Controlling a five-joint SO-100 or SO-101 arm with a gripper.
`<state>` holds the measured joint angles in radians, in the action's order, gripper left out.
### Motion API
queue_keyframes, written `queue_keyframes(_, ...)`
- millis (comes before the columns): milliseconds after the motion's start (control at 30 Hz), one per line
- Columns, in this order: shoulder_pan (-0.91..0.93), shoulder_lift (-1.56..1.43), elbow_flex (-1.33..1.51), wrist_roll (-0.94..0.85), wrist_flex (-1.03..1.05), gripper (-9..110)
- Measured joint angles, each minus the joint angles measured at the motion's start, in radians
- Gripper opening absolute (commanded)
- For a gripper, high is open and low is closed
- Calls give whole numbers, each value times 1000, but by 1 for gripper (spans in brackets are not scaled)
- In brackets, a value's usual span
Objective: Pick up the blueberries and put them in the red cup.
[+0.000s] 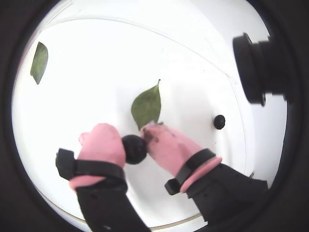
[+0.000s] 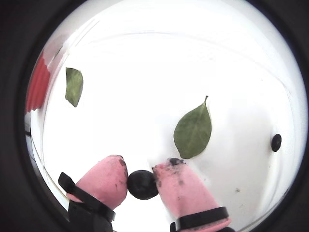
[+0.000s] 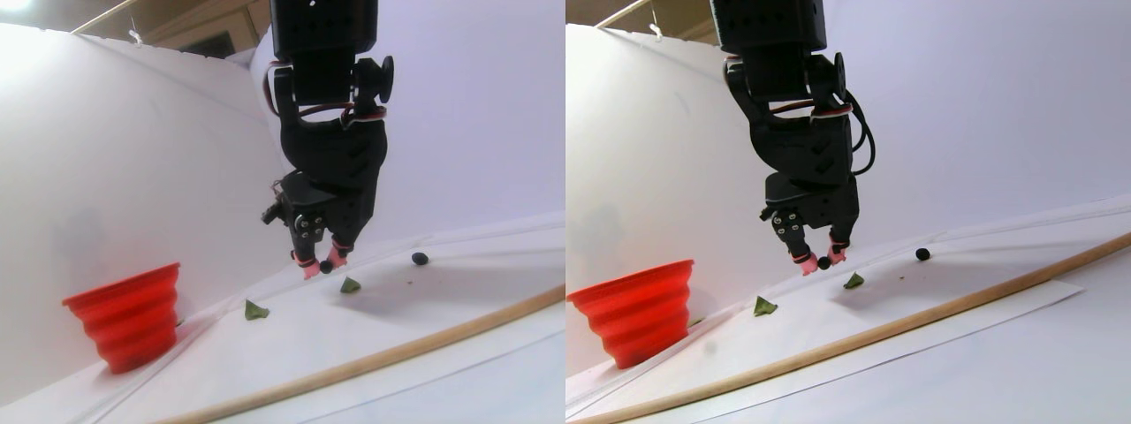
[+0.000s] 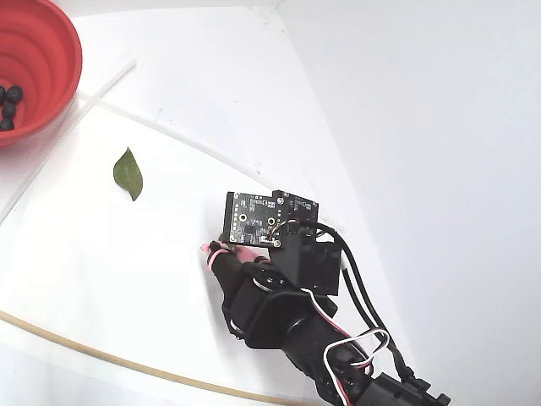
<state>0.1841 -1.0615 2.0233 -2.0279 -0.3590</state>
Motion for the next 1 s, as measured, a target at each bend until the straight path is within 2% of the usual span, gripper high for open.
queue_keyframes(1000, -195, -150, 37, 129, 67, 10)
